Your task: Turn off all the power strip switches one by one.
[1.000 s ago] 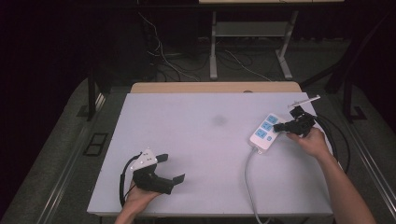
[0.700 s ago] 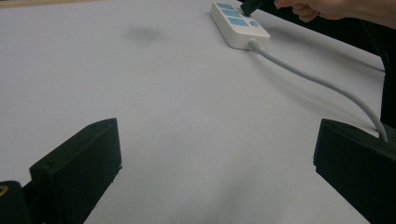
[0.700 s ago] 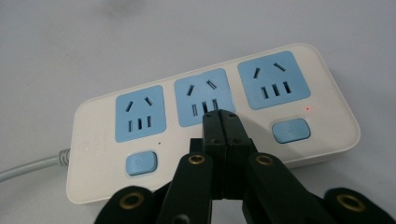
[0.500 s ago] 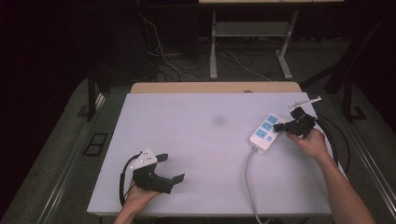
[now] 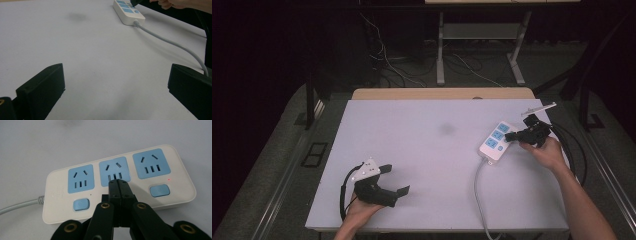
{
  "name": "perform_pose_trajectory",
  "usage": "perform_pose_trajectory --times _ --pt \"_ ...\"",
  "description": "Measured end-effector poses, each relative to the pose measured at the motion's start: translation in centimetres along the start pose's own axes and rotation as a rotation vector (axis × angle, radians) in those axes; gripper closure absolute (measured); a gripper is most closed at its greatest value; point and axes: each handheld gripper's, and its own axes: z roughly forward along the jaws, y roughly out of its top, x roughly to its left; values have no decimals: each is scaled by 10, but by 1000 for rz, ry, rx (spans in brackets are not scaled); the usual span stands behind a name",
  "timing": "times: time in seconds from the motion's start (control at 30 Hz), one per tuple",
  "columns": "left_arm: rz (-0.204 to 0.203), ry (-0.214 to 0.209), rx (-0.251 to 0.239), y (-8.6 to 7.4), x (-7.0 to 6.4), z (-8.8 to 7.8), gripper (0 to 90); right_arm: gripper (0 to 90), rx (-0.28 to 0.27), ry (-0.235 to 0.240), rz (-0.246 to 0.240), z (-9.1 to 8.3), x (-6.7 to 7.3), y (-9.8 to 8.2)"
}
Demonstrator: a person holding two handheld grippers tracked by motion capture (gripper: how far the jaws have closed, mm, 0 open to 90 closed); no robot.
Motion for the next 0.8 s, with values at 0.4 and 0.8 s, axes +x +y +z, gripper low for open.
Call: perform_pose_trajectory --times 0.4,0.8 --pt "-1 0 -1 0 0 0 0 900 17 1 -12 -4 1 9" --pt "-4 3 -3 0 1 -1 0 900 12 -19 -34 -18 -1 29"
